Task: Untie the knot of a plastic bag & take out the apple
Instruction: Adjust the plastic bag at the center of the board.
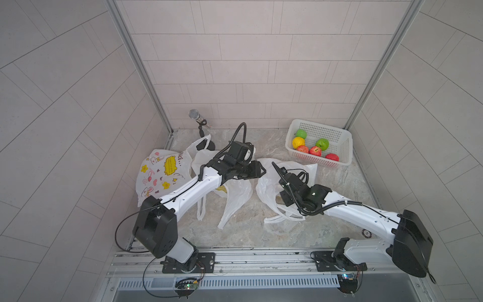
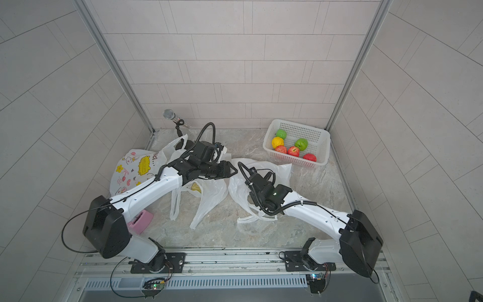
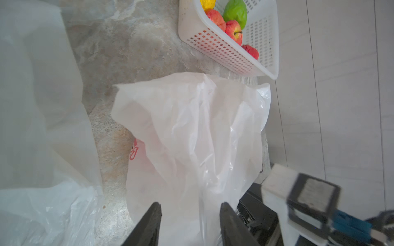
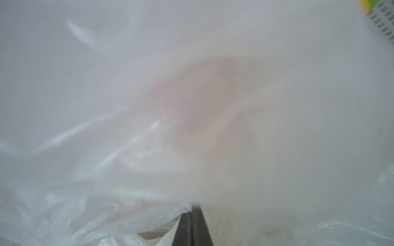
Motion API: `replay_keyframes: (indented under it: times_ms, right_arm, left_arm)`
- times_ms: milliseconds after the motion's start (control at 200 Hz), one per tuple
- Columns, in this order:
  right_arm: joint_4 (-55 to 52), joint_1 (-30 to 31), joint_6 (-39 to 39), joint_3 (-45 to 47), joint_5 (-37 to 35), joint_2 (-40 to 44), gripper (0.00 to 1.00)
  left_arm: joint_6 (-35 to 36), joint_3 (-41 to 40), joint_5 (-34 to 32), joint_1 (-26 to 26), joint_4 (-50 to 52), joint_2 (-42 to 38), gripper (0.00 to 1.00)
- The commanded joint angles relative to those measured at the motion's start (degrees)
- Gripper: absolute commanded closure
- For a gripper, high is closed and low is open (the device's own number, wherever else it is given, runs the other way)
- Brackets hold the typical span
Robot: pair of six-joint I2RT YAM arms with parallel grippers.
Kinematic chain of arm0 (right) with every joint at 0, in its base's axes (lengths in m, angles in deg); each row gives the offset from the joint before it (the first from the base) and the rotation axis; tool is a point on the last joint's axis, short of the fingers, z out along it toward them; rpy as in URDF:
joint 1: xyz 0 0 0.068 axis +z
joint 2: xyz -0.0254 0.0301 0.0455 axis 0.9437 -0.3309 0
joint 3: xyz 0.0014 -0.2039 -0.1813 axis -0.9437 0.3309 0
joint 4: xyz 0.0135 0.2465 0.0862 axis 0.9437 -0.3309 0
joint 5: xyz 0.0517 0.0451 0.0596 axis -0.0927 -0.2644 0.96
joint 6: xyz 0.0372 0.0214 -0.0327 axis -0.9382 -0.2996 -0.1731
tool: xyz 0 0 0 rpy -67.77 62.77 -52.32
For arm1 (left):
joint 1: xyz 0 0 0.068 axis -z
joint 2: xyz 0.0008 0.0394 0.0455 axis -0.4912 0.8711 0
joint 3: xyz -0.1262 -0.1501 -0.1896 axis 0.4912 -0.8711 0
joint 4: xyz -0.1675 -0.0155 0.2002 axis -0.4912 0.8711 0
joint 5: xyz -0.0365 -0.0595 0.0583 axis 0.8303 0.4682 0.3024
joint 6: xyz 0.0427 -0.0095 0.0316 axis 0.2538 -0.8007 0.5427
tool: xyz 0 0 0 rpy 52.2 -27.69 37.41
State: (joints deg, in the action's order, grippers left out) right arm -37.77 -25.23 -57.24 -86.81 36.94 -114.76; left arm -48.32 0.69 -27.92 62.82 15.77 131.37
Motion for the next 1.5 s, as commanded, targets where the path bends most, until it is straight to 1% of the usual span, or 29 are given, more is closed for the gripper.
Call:
replay_keyframes:
  times_ms: [0,80,135,155,170,200,295,355,420,465,520,565,605,710,801,826,911,961,981,1036,1076,1096,1131,1201,1226,1291,1371,1441,1496]
  right_arm:
    - [-1.43,-0.18,-0.05,-2.12,-1.38,3.94,1.00]
    - [-1.85,-0.53,0.13,-3.55,-0.27,5.66,1.00]
    - [-2.01,-0.71,0.37,-4.65,-0.09,6.71,1.00]
    - [-1.96,-0.80,0.59,-4.99,-0.05,6.99,1.00]
    - [-2.00,-0.87,0.77,-5.28,-0.12,7.14,1.00]
    - [-2.20,-1.02,0.99,-6.03,-0.37,7.25,1.00]
    - [-2.35,-1.16,1.10,-6.82,-0.24,7.12,1.00]
    - [-1.38,-1.21,0.63,-5.57,1.09,7.06,1.00]
    - [-0.04,-1.19,-0.59,-3.62,1.88,7.38,1.00]
    - [0.01,-1.16,-1.12,-3.17,1.40,7.59,1.00]
    - [-2.91,-0.89,-2.86,-5.08,-0.88,7.59,1.00]
    - [-4.13,-0.81,-2.71,-6.29,-0.40,7.88,1.00]
    - [-4.05,-0.80,-2.42,-6.35,0.02,8.56,1.00]
    - [-3.07,-0.80,-2.80,-3.65,0.32,10.85,1.00]
    - [-3.01,-0.96,-3.76,-1.38,0.45,12.69,1.00]
    - [-2.85,-0.98,-3.90,-0.87,0.79,13.47,1.00]
    - [-2.06,-1.53,-4.64,1.18,1.25,16.85,1.00]
    - [-2.11,-2.38,-4.68,2.54,1.29,19.13,1.00]
    - [-2.44,-2.86,-4.86,2.93,1.42,19.94,1.00]
    - [-3.75,-3.90,-5.05,3.57,2.13,21.93,0.99]
    - [-4.99,-4.04,-5.21,3.54,2.35,23.12,0.97]
    - [-5.30,-4.02,-5.21,3.53,2.61,23.65,0.95]
    - [-5.90,-3.97,-5.00,3.53,4.12,24.46,0.89]
    - [-6.09,-3.81,-5.03,3.53,7.77,25.79,0.72]
    - [-5.88,-3.64,-5.29,3.60,9.29,26.22,0.69]
    - [-3.80,-2.36,-5.58,4.49,14.11,27.26,0.68]
    - [2.56,1.36,-6.00,6.87,20.34,27.42,0.69]
    - [9.48,4.10,-7.34,9.76,25.86,25.61,0.77]
    - [13.86,4.29,-9.10,11.49,29.13,22.78,0.86]
  left_arm:
    - [1.47,-2.14,-1.00,-0.61,0.70,-4.94,0.38]
    - [2.11,-4.90,-1.79,-0.61,0.19,-8.53,0.30]
    - [1.78,-7.79,-4.46,-0.49,0.13,-11.38,0.20]
    - [1.37,-8.97,-5.07,-0.53,-0.12,-12.47,0.18]
    - [1.02,-10.02,-5.20,-0.42,-0.67,-13.29,0.17]
    - [-0.16,-12.19,-5.14,-0.29,-1.88,-14.72,0.12]
    - [-3.29,-19.16,-5.88,1.73,-8.07,-18.56,0.06]
    - [-4.80,-22.57,-6.13,3.10,-12.62,-19.59,0.05]
    - [-5.39,-24.40,-5.85,4.46,-16.40,-19.05,0.04]
    - [-5.39,-24.38,-5.66,5.66,-17.92,-17.94,0.04]
    - [-5.39,-23.60,-6.05,7.24,-18.88,-15.54,0.04]
    - [-5.39,-23.05,-6.19,8.57,-20.55,-13.30,0.04]
    - [-7.50,-22.57,-6.07,9.56,-22.34,-11.35,0.04]
    - [-9.70,-21.81,-4.73,11.31,-28.44,-7.49,0.06]
    - [-9.46,-20.62,-4.80,12.57,-29.14,-4.88,0.10]
    - [-9.35,-20.08,-4.73,12.71,-28.44,-3.89,0.14]
    - [-9.70,-19.43,-2.98,12.65,-28.42,-1.26,0.36]
    - [-10.91,-20.00,-2.14,12.67,-30.17,-0.71,0.62]
    - [-11.27,-20.03,-1.92,12.67,-30.43,-0.65,0.68]
    - [-10.93,-19.27,-1.28,12.56,-29.02,-0.55,0.81]
    - [-10.36,-18.56,-1.61,12.56,-26.98,-0.74,0.88]
    - [-10.04,-18.18,-1.89,12.56,-25.93,-0.87,0.91]
    - [-9.52,-17.71,-2.36,12.48,-24.29,-1.14,1.00]
    - [-9.08,-17.18,-2.85,12.05,-21.81,-1.98,1.00]
    - [-9.21,-17.16,-2.78,11.80,-21.44,-2.29,1.00]
    - [-9.65,-17.25,-2.60,11.19,-20.52,-3.28,1.00]
    - [-10.03,-17.00,-2.20,10.57,-18.83,-4.01,1.00]
    - [-10.13,-16.90,-1.36,10.10,-18.02,-4.47,1.00]
    - [-10.18,-17.24,-1.01,9.77,-17.79,-4.89,1.00]
